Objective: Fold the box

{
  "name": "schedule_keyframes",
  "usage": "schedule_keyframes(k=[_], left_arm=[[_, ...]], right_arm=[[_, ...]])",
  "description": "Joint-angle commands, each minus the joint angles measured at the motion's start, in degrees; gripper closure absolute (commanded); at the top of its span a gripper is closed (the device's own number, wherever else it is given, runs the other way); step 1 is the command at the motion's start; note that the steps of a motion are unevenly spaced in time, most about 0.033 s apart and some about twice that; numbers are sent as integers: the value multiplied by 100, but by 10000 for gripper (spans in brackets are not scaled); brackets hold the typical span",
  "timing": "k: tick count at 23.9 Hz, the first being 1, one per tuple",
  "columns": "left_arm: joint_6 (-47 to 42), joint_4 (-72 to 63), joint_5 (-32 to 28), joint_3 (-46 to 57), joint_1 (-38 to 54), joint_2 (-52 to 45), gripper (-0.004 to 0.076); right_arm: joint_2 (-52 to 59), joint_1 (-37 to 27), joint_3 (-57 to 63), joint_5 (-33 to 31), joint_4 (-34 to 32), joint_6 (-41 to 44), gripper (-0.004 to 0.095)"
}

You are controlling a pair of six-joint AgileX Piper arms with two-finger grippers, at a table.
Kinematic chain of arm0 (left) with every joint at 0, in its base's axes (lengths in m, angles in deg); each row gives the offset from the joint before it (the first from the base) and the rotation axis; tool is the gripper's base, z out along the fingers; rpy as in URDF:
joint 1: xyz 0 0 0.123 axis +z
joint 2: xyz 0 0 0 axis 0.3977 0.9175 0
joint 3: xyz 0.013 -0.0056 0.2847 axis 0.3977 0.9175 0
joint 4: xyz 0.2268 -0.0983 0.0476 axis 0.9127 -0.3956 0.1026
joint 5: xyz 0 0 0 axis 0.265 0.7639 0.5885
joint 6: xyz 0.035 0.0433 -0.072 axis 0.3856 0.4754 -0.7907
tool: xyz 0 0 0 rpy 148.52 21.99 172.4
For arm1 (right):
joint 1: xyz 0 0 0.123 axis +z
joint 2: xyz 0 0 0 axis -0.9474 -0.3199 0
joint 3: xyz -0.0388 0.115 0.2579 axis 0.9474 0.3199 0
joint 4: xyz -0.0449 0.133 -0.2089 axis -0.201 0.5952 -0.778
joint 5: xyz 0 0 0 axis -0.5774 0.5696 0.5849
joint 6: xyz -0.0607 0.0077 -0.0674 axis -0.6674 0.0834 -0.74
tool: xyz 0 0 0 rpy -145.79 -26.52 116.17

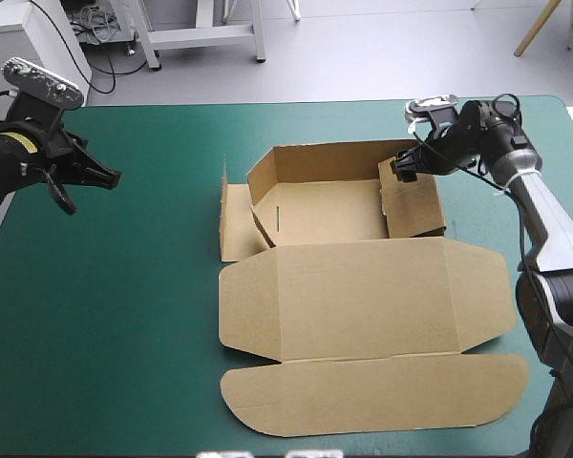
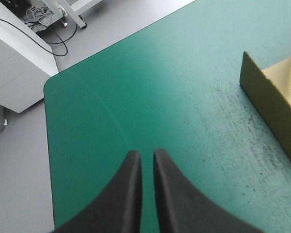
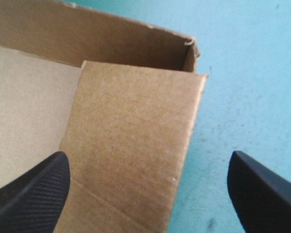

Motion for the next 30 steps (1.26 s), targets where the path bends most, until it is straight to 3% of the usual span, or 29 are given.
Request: schedule_keyframes(k=[1, 5, 14, 24, 30], left_arm=[[-50, 73, -281, 0, 11, -147, 664], [-50, 73, -271, 0, 11, -86, 664], [-167, 87, -338, 0, 11, -86, 664], [-186, 87, -255, 0, 11, -86, 668], [-179, 49, -196, 0, 11, -86, 734]], right_arm=[[861, -59, -361, -20, 116, -56, 89], [1695, -59, -422, -648, 92, -142, 89], [2712, -59, -422, -946, -53, -142, 89], [1971, -59, -411, -995, -53, 10, 89], [1204, -59, -411, -935, -53, 60, 89]])
